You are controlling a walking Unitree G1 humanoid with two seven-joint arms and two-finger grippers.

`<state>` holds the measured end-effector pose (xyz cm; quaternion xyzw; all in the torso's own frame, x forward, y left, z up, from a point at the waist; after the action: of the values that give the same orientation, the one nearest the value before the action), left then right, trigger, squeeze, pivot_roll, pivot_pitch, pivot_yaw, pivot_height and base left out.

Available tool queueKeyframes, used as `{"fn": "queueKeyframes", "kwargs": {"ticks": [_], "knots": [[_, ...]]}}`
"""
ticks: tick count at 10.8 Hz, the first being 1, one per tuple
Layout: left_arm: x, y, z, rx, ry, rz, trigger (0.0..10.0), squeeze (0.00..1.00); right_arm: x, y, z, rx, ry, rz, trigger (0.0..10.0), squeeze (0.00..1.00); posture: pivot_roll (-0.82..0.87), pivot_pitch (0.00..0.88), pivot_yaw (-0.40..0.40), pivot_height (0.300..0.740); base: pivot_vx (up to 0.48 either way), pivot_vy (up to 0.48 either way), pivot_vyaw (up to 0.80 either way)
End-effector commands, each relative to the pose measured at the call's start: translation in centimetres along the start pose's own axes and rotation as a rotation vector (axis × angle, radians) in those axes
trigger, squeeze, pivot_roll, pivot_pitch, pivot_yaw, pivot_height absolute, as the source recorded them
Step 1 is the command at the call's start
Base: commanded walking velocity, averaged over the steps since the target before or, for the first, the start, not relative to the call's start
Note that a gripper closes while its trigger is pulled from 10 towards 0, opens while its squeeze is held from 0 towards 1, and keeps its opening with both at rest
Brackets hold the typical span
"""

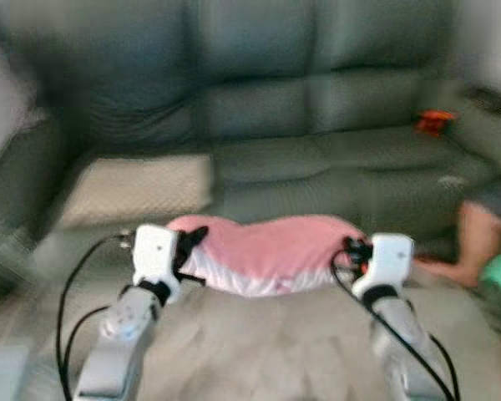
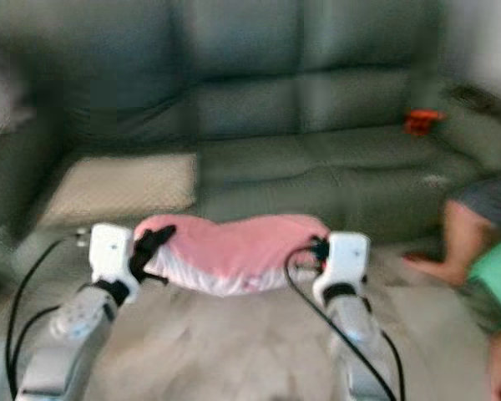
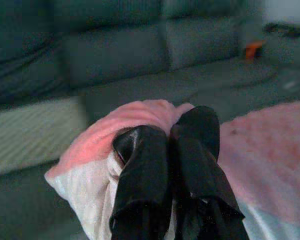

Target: Move the pillow to the sofa

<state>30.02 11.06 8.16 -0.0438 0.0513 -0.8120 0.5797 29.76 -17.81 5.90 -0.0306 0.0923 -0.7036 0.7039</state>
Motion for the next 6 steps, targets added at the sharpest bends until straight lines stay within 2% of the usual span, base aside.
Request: {"fn": "queueKeyframes", "kwargs": {"ticks": [1,6], "knots": [[1.15,0.13,0.65,0.027,0.001,-0.038,10.0,0.0,0.72,0.03,0.73,0.024,-0.009,-0.017,10.0,0.0,-0.02,0.0,-0.02,0.74,0.409,0.0,0.0],[1.17,0.15,0.51,0.023,0.006,-0.037,10.0,0.0,0.76,0.04,0.77,0.025,-0.01,-0.017,10.0,0.0,-0.03,0.0,-0.021,0.74,0.411,0.0,0.0]]}}
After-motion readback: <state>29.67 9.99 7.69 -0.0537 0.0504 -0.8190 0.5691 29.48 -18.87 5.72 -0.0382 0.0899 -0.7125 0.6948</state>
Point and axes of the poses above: a point about 5 cm out from each wrist's last joint towards the gripper, its own y axis pointing out of the wrist towards the gripper, its own z axis along the axis of the wrist's last joint, x = y × z, the point moved 6 cm from there along y, pointing out of the wrist towards the gripper, and after that the axes turned 3 degrees about y, right-handed, at the moved point
